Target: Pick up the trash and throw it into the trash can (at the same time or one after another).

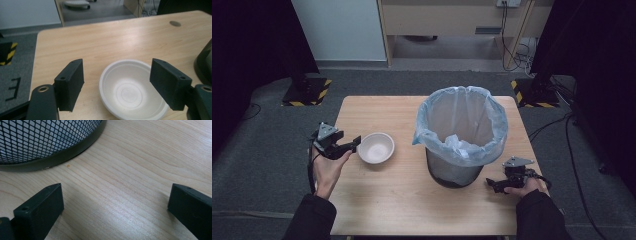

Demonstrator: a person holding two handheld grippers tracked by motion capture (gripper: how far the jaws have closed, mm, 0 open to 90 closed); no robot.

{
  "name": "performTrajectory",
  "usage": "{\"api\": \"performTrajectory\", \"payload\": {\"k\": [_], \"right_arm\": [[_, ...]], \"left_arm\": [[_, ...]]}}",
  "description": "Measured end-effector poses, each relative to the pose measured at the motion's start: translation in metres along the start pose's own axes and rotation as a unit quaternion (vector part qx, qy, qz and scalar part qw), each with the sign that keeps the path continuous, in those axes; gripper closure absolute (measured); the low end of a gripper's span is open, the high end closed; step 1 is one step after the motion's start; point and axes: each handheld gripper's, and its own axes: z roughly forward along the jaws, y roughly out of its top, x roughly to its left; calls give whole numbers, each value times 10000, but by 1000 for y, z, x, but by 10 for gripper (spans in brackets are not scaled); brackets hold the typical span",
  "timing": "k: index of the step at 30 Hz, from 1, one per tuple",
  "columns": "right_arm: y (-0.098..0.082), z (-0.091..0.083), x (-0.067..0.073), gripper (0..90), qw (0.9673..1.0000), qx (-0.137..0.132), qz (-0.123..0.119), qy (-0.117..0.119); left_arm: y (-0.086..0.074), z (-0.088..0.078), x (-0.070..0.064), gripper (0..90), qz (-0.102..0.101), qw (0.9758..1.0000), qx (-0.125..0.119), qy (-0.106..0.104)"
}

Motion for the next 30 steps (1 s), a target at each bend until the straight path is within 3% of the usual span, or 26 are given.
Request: {"api": "performTrajectory", "payload": {"k": [4,9,14,18,22,25,30], "right_arm": [[0,0,0,4,10000,2,1,-3],[0,0,0,4,10000,-8,-19,-3],[1,1,0,4,10000,-16,-18,0],[1,1,0,4,10000,-18,-10,0],[1,1,0,5,10000,-19,-13,4],[1,1,-1,5,10000,-21,-22,15],[1,1,0,4,10000,-21,-19,2]], "left_arm": [[-13,16,4,263,-162,9997,174,-11],[-23,35,4,262,-9,9990,434,53],[-31,55,10,272,-225,9974,667,128],[-33,62,12,282,-371,9968,692,152],[-34,66,11,299,-334,9959,830,133],[-36,67,11,343,-342,9948,953,99],[-41,69,12,482,-473,9902,1318,-29]]}}
